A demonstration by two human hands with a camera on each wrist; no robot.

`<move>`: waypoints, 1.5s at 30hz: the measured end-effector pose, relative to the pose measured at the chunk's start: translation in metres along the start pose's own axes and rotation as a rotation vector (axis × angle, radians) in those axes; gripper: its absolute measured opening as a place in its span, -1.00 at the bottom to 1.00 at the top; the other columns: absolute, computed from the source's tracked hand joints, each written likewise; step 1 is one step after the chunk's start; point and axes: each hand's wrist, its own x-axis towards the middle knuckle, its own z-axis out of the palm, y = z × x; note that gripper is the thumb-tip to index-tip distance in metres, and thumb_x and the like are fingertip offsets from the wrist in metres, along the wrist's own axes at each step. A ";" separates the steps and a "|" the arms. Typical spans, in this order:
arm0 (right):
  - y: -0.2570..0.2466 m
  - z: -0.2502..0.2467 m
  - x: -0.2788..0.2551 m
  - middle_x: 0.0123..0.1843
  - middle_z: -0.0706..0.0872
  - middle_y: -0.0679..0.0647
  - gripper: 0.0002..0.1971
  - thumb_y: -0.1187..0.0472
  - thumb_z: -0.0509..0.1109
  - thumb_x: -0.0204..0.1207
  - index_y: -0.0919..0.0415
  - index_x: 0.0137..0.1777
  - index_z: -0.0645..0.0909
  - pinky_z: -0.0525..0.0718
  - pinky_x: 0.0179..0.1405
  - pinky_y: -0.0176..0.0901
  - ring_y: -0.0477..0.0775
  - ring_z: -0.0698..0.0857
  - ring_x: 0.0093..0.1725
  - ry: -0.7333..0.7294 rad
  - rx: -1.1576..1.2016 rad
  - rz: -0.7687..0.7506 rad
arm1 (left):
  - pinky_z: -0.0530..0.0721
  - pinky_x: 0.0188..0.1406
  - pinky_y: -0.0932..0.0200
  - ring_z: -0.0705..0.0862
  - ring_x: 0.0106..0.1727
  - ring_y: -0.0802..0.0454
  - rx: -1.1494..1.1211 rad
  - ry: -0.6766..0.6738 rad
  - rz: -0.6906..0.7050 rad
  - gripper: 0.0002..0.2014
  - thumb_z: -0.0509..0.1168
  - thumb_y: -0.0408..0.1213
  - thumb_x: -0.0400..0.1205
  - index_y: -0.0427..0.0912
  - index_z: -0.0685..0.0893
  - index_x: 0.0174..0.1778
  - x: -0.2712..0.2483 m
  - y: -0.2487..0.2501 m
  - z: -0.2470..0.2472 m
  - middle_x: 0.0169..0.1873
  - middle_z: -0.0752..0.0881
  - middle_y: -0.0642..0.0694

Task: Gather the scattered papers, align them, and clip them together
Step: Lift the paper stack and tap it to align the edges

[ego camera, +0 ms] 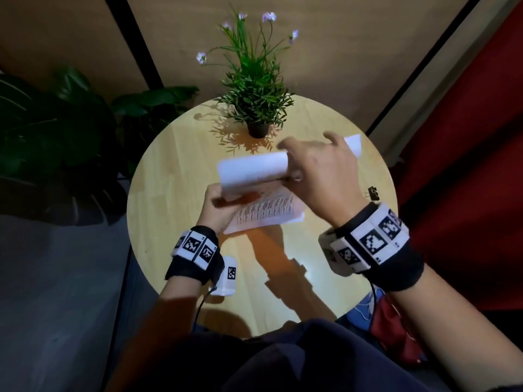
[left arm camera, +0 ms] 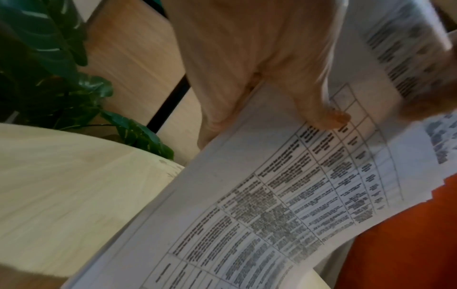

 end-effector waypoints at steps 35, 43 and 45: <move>0.094 -0.001 0.003 0.02 0.85 0.04 -0.60 0.10 0.45 0.47 0.23 0.28 0.62 0.79 -0.08 -0.21 -0.04 0.82 -0.05 -0.329 1.501 0.621 | 0.77 0.08 0.04 0.74 0.20 0.01 -0.373 0.058 -0.300 -0.42 0.45 -0.06 0.36 -0.06 0.57 0.32 -0.018 -0.015 -0.057 0.19 0.77 -0.05; 0.084 0.006 0.017 0.06 0.80 0.19 -0.70 0.19 0.30 0.66 0.30 0.33 0.55 0.75 -0.11 -0.10 0.17 0.79 -0.04 -0.317 1.295 0.607 | 0.77 -0.01 0.14 0.79 0.08 0.08 -0.328 0.076 -0.310 -0.59 0.38 -0.25 0.54 -0.04 0.58 0.33 -0.020 -0.016 -0.083 0.05 0.82 0.02; 0.084 0.015 0.013 -0.17 0.79 0.21 -0.85 0.24 0.30 0.64 0.33 0.02 0.63 0.66 -0.30 -0.22 0.14 0.76 -0.24 -0.400 1.253 0.650 | 0.73 0.14 0.04 0.77 0.16 0.01 -0.308 0.056 -0.352 -0.40 0.49 -0.12 0.45 -0.08 0.53 0.42 -0.018 -0.019 -0.091 0.18 0.78 -0.08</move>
